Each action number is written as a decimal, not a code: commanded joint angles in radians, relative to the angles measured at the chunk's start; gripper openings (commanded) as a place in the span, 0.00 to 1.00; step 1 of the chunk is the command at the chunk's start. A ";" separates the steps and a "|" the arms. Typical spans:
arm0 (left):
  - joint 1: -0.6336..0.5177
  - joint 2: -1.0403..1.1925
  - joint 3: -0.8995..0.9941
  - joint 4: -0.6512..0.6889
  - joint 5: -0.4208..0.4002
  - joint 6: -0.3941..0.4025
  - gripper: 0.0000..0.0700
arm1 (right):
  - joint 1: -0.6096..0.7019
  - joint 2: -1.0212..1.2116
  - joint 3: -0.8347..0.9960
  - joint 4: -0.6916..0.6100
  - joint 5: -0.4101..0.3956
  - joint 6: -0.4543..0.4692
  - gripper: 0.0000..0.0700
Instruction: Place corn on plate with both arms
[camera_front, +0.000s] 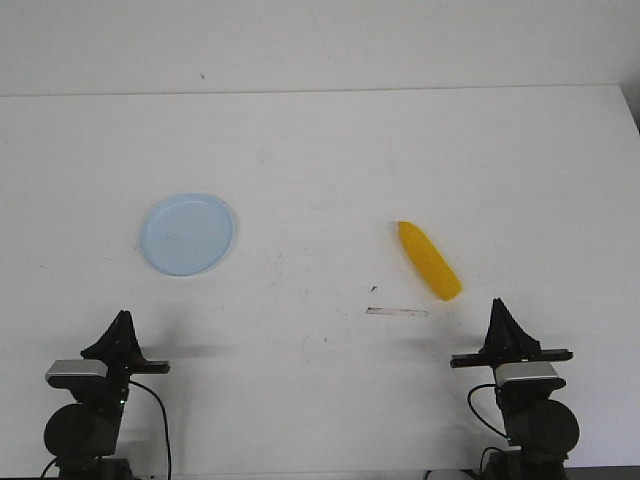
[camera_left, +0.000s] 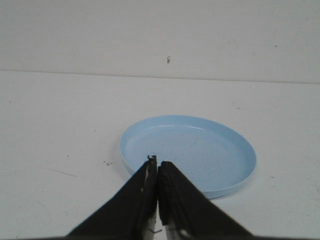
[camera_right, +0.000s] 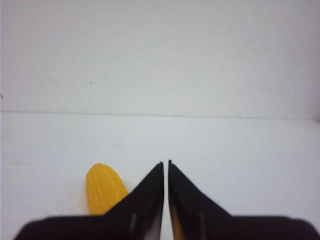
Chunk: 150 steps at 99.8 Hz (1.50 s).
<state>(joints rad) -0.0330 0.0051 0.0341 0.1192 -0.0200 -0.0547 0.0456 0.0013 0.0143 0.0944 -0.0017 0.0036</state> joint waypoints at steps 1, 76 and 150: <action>0.001 -0.002 -0.021 0.012 0.001 -0.006 0.00 | 0.001 0.000 -0.002 0.010 0.002 -0.005 0.02; 0.001 -0.002 -0.021 0.029 0.001 -0.007 0.00 | 0.001 0.000 -0.002 0.010 0.002 -0.005 0.02; 0.001 0.400 0.439 -0.052 0.000 0.085 0.00 | 0.001 0.000 -0.002 0.010 0.002 -0.005 0.02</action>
<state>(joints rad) -0.0330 0.3401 0.4316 0.0631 -0.0204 -0.0280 0.0456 0.0013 0.0143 0.0944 -0.0017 0.0036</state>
